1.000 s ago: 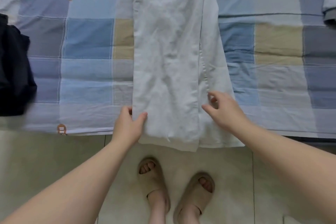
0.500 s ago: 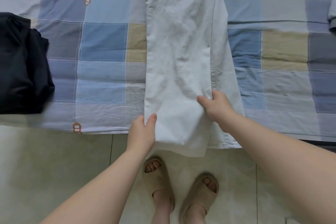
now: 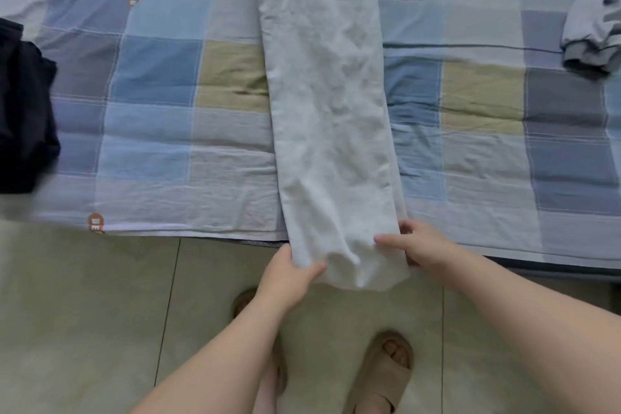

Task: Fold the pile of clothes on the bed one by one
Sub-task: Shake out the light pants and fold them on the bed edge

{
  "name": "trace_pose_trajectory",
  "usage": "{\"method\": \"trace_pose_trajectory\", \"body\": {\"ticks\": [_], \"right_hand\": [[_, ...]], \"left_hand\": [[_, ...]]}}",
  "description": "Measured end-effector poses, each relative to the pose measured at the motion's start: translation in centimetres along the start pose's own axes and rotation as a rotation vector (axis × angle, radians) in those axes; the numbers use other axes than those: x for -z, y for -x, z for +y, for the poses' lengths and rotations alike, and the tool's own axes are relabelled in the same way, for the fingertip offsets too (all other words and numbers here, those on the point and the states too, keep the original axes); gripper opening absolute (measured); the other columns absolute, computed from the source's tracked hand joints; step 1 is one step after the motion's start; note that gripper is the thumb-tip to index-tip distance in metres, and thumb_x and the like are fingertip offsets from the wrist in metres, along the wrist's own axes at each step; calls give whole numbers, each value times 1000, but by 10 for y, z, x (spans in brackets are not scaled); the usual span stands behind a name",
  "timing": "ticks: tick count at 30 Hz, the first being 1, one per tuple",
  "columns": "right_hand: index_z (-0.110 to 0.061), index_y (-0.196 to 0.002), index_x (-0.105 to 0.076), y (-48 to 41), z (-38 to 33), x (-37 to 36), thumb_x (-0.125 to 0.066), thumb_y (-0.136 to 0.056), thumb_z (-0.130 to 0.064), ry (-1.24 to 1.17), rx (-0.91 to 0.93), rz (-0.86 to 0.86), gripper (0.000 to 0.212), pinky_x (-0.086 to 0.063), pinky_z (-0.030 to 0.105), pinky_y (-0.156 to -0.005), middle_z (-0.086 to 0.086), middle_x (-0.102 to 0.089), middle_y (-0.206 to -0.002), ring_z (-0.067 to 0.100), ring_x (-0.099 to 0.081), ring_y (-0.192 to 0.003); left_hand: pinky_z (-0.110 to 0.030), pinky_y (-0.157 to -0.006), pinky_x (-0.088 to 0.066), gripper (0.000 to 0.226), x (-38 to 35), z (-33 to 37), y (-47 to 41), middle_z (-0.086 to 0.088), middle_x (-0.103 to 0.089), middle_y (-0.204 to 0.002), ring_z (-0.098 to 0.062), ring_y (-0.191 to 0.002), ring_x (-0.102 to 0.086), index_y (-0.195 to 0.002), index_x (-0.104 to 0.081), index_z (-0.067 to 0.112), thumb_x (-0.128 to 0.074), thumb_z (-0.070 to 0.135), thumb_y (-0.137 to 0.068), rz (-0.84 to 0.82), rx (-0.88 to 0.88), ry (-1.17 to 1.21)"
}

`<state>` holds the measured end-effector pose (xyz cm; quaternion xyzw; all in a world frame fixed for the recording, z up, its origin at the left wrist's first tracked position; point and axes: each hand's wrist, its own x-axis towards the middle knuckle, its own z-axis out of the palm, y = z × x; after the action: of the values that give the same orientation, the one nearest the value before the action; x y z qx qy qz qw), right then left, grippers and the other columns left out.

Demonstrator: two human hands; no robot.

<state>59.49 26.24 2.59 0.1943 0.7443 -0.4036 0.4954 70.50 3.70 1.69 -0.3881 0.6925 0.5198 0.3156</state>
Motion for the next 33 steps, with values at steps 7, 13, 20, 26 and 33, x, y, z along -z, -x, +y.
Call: {"method": "trace_pose_trajectory", "body": {"ticks": [7, 13, 20, 26, 33], "right_hand": [[-17, -100, -72, 25, 33, 14, -60, -99, -22, 161, 205, 172, 12, -55, 34, -73, -2, -75, -92, 16, -70, -85], [-18, -96, -65, 14, 49, 13, -57, -95, -26, 426, 83, 182, 11, -45, 31, -61, -1, -66, -85, 21, -63, -79], [-17, -119, -51, 8, 29, 14, -71, -87, -39, 425, 167, 320, 44, -46, 37, -84, -1, -57, -113, 21, -57, -104], [-15, -112, -66, 11, 15, 9, -77, -87, -23, 106, 94, 134, 28, -54, 35, -81, 3, -70, -105, 22, -68, -91], [-14, -102, -70, 65, 20, -9, -70, -94, -23, -54, 39, 127, 12, -56, 26, -65, 4, -74, -97, 15, -69, -78]], "left_hand": [[-44, -86, -57, 11, -20, -20, 21, 5, -75, -92, -18, -88, -71, -97, -68, 18, -69, 23, -87, 95, 5, -5], [-37, -82, -51, 12, -31, -21, 21, 0, -69, -96, -26, -94, -66, -100, -64, 13, -64, 22, -92, 162, 20, -142], [-29, -97, -43, 61, -32, -20, -2, 4, -53, -121, -15, -107, -56, -130, -46, 13, -82, 25, -83, 217, -12, 115], [-18, -59, -49, 10, -32, -27, 0, 6, -70, -87, 3, -64, -63, -100, -68, 19, -73, 22, -92, 148, -40, 260], [-38, -91, -55, 25, -8, -18, 44, 2, -76, -98, -19, -95, -70, -92, -71, 22, -53, 33, -104, 138, 38, 307]]}}
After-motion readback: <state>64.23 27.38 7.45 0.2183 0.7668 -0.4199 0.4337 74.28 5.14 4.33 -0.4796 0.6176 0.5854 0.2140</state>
